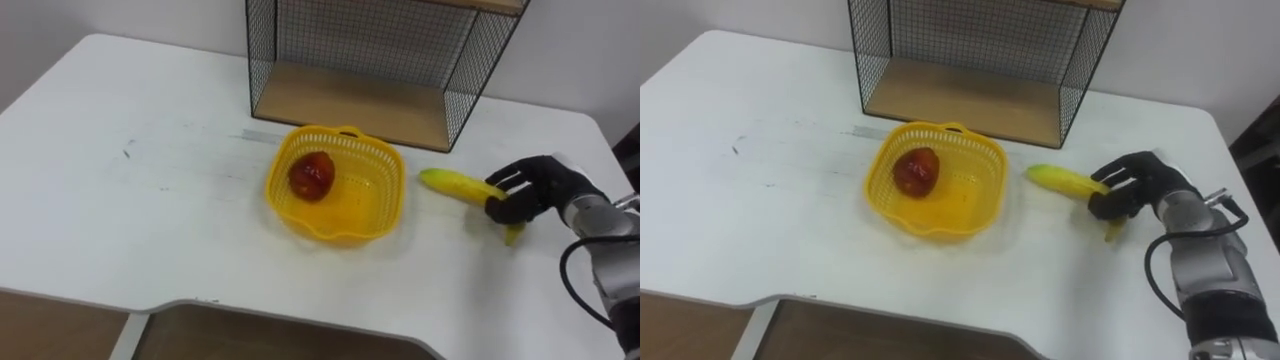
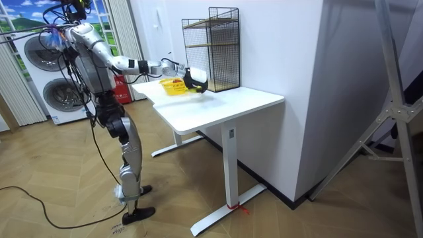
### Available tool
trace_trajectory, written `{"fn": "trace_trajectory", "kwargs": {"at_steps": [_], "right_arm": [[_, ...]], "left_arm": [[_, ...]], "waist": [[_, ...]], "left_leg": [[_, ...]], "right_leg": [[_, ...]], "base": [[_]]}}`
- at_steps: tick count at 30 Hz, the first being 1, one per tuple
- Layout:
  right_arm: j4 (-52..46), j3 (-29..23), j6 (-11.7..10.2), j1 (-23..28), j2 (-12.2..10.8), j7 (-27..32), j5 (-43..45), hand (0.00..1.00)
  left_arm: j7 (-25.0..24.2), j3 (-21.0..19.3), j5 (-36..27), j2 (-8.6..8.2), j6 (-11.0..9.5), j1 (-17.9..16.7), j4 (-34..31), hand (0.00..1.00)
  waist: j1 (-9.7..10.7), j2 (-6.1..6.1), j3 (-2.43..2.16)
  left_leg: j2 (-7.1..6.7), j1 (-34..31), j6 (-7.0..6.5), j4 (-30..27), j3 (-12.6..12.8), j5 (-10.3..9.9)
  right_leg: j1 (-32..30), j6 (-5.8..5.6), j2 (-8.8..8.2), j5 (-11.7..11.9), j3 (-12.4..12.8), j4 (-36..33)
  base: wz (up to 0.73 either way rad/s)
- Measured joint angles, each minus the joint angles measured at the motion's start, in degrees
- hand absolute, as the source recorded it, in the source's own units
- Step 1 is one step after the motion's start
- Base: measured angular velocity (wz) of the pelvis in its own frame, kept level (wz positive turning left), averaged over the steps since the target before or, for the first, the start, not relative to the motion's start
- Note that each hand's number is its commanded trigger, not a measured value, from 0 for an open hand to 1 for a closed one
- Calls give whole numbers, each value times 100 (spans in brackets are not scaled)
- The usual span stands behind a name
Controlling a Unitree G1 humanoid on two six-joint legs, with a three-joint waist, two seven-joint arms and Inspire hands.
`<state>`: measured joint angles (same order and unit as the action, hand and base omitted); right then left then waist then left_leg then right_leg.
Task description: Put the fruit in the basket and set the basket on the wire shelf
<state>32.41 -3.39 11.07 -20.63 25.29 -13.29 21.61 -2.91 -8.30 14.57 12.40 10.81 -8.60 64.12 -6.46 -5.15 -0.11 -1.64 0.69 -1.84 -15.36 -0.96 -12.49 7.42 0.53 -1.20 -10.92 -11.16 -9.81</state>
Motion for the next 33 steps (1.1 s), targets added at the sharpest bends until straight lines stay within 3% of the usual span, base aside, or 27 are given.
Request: {"fn": "trace_trajectory", "kwargs": {"at_steps": [5,11,17,21,26,33], "right_arm": [[-886,2,6,331,0,186,-28,100],[-1521,3,7,464,-167,229,3,100],[-2049,3,-21,483,-197,229,8,100],[-2247,27,-19,503,-250,228,85,100],[-2543,201,11,501,-295,232,153,100],[-3097,508,31,501,-407,234,381,100]], "left_arm": [[155,32,-14,0,-3,-6,-3,0],[359,245,-10,-42,-2,-94,12,0],[365,280,11,-113,-2,-134,11,0],[391,281,8,-113,-2,-132,9,0],[392,281,-56,-109,-5,-72,-6,0],[394,412,-89,-111,-166,41,-3,0]], "waist": [[12,-37,-16],[57,-65,7],[128,26,66],[118,12,55],[117,-61,-2],[68,-53,15]], "left_leg": [[-3,7,-8,7,24,9],[-7,7,-13,-15,40,7],[-5,11,-18,-24,36,13],[-1,-6,-12,15,73,34],[4,-3,-13,46,114,42],[0,-1,-17,113,77,38]], "right_leg": [[-8,-3,-17,-2,-4,0],[17,-10,-19,3,16,2],[44,-13,-15,6,40,-7],[-40,-11,-2,7,135,-24],[-94,-12,-4,13,159,-28],[-88,-14,-9,13,162,-27]], "base": [[0],[0],[0],[-8],[-4],[0]]}}
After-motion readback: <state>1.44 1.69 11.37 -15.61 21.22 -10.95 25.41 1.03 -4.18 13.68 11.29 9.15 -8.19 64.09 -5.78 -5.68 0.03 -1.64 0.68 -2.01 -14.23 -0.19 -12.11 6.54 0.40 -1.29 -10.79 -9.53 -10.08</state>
